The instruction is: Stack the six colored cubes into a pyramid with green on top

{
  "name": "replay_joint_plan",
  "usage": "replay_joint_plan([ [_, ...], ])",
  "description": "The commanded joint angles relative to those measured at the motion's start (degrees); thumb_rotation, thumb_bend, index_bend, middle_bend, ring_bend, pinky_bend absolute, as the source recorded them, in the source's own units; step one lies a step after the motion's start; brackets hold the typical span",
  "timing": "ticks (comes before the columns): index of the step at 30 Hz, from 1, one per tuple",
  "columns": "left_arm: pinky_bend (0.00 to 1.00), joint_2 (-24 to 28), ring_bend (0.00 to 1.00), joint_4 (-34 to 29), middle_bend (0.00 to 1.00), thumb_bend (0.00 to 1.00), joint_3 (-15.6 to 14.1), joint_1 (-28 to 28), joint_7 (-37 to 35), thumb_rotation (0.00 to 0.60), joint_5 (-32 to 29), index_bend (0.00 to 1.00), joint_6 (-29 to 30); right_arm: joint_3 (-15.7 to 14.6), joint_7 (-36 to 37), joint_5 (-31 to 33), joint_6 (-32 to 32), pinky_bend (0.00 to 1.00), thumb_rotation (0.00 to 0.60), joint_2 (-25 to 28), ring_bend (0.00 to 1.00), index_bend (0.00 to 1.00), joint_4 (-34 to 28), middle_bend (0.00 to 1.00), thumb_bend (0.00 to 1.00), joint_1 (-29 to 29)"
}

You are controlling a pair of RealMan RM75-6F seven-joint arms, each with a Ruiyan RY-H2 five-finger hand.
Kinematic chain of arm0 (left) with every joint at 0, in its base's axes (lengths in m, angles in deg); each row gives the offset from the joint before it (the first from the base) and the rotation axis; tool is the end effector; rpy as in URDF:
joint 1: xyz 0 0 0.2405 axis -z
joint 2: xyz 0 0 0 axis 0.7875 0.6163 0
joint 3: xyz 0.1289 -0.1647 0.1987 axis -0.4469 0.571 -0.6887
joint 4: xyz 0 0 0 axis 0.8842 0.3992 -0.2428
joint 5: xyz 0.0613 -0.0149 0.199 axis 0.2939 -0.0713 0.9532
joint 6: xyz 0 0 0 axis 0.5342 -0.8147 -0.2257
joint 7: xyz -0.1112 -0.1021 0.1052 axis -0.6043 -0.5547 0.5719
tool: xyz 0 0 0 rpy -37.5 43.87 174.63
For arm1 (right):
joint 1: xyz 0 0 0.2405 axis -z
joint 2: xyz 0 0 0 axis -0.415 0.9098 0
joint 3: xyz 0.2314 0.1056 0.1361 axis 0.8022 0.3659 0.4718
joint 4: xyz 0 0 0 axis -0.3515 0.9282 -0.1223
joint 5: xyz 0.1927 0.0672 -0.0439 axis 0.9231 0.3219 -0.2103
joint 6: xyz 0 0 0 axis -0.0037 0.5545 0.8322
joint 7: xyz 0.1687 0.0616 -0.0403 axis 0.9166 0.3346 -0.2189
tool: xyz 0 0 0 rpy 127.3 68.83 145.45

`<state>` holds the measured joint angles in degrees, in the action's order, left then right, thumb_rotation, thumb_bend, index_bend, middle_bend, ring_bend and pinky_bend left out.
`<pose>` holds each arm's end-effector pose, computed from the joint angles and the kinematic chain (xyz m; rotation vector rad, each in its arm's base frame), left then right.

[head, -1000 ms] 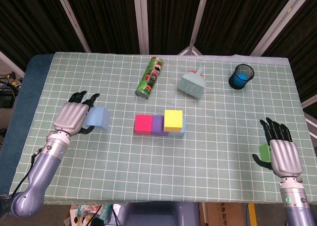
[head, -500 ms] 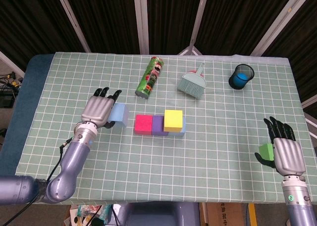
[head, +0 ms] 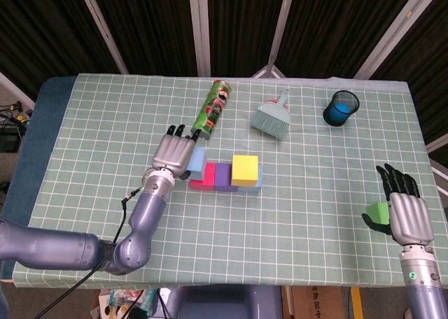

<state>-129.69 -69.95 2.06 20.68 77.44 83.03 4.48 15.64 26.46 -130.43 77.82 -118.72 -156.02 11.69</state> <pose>-0.0061 0.4390 0.0111 -1.8029 -0.8960 -0.5971 -0.2853 -0.2658 0.1863 1.2825 -1.0697 0.8256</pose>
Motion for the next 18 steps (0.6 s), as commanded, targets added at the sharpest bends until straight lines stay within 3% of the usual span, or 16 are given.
replay_joint_plan([
  [1, 0.07, -1.5, 0.05, 1.4, 0.34, 0.37, 0.8, 1.4, 0.3, 0.600, -1.2, 0.00, 0.6, 0.2, 0.3, 0.1, -0.1, 0.00, 0.600, 0.1, 0.00, 0.00, 0.0, 0.00, 0.25, 0.0],
  [18, 0.07, -5.0, 0.05, 3.2, 0.35, 0.37, 3.7, 6.7, 4.0, 0.600, -7.5, 0.00, 5.1, 0.8, 2.3, 0.5, -0.9, 0.00, 0.600, 0.6, 0.00, 0.00, -0.3, 0.00, 0.25, 0.2],
])
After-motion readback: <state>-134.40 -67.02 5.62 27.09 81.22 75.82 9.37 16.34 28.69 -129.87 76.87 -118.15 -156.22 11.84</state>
